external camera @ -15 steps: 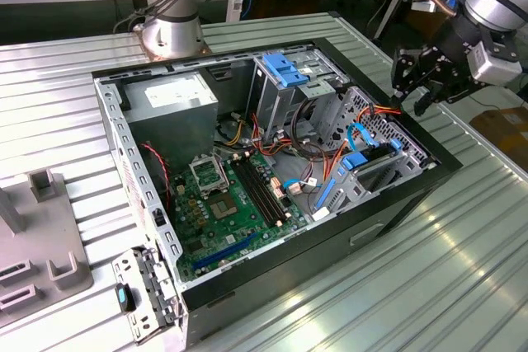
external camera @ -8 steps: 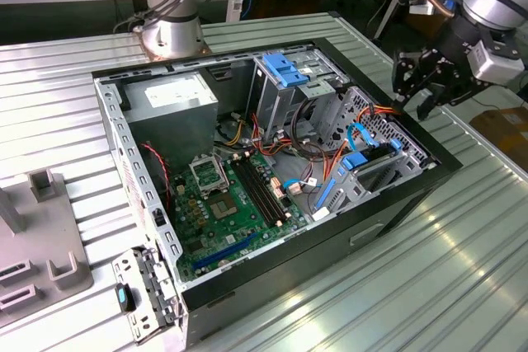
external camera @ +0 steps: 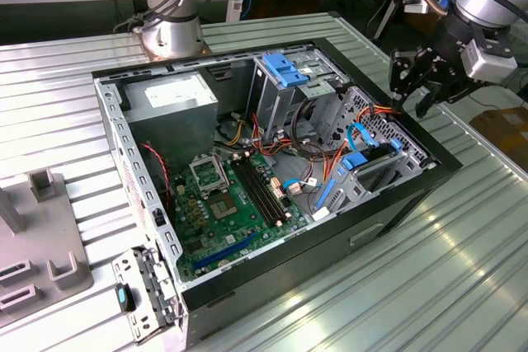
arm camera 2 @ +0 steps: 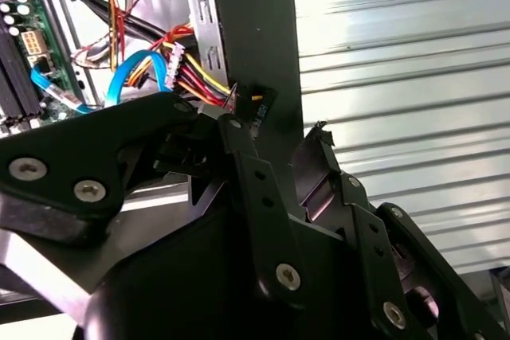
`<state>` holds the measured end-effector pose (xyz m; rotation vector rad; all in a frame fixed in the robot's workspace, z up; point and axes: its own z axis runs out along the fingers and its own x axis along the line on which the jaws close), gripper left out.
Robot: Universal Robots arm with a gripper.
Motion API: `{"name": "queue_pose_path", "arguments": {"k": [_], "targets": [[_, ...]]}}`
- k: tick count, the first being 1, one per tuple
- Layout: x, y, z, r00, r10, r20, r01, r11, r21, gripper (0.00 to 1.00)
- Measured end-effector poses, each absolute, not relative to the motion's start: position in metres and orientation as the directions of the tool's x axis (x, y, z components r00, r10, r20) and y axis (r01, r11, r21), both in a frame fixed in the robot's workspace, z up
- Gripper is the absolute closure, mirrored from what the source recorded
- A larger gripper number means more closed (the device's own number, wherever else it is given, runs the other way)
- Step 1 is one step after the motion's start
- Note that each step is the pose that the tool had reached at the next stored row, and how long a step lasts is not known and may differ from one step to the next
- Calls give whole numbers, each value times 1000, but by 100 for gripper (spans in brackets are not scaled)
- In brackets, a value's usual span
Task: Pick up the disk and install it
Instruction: 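Insert the second disk wire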
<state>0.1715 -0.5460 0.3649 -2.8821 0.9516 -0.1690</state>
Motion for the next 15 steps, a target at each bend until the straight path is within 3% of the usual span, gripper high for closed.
{"name": "queue_pose_path", "arguments": {"k": [8,9,10,14,15], "targets": [[168,-544,365,798,-598,77,-586,-800,-132,54],[168,-544,365,798,-598,77,-586,-800,-132,67],[168,-544,365,798,-598,78,-586,-800,-131,73],[168,-544,365,798,-598,78,-586,-800,-131,75],[168,-544,365,798,-597,78,-586,-800,-131,82]]}}
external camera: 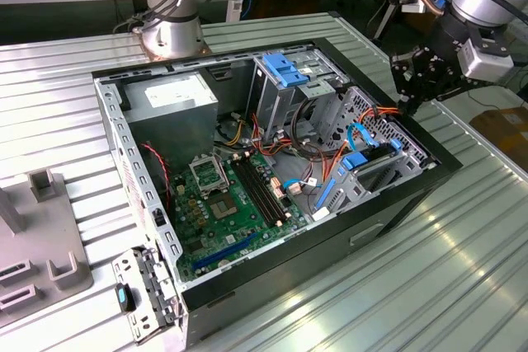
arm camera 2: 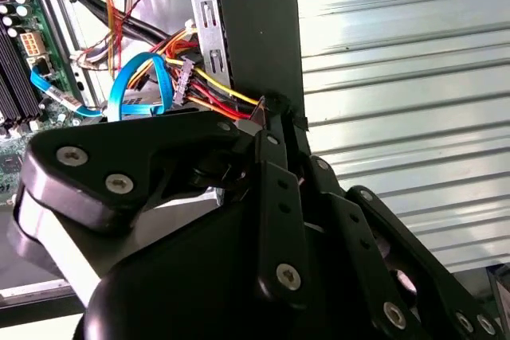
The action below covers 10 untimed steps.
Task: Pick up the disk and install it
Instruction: 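Insert the second disk wire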
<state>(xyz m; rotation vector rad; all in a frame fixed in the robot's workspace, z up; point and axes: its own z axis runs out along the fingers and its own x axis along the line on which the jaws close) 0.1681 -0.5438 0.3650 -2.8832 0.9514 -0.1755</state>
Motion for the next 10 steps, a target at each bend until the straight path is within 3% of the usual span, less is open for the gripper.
{"name": "queue_pose_path", "arguments": {"k": [10], "targets": [[168,-544,365,825,-560,78,-549,-826,-131,83]]}}
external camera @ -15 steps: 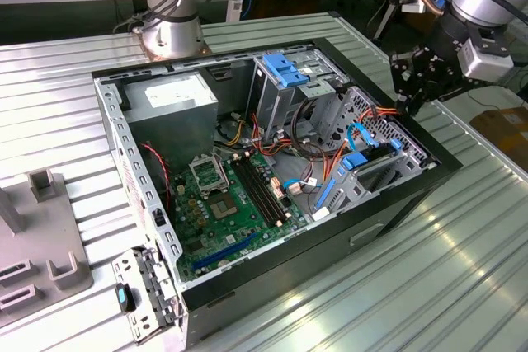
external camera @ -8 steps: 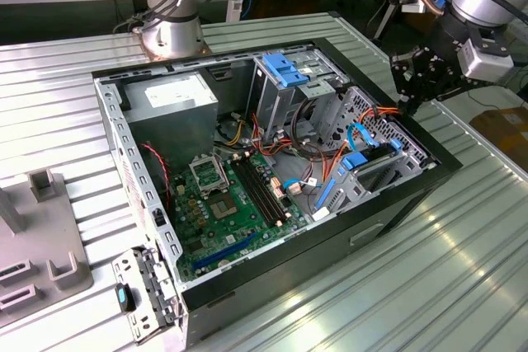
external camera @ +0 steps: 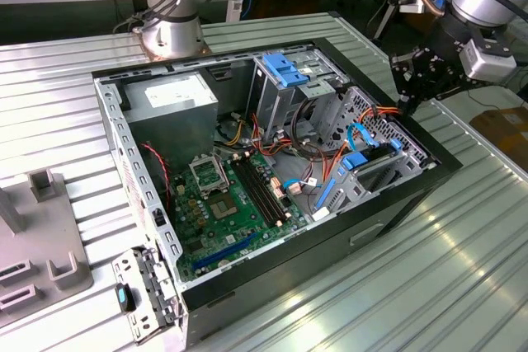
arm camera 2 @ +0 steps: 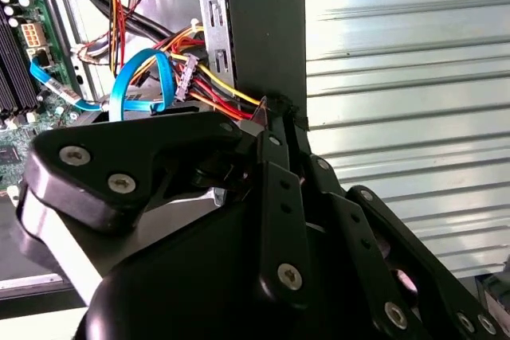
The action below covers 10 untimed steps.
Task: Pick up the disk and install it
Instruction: 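Insert the second disk wire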
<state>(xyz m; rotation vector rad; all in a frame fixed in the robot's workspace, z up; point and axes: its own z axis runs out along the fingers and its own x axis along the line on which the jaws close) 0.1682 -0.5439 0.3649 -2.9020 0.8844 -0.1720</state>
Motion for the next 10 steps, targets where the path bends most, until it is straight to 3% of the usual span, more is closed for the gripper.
{"name": "queue_pose_path", "arguments": {"k": [10], "targets": [[149,-544,365,824,-560,81,-548,-826,-133,83]]}}
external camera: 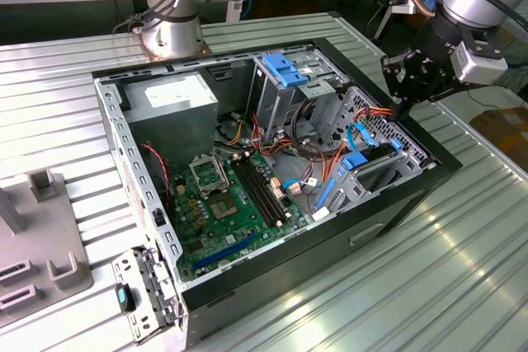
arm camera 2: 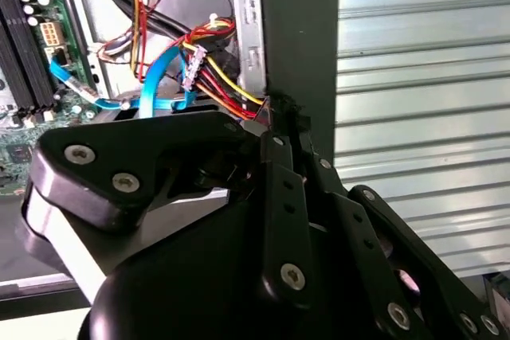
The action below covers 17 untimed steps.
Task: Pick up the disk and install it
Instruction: 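Insert the second disk wire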
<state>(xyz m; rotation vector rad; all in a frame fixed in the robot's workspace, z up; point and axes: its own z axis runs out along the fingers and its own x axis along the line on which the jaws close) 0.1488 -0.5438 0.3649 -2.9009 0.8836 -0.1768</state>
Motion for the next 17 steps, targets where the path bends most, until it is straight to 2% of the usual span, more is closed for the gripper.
{"name": "queue_pose_path", "arguments": {"k": [17], "targets": [[128,-544,365,680,-729,82,-717,-684,-133,83]]}}
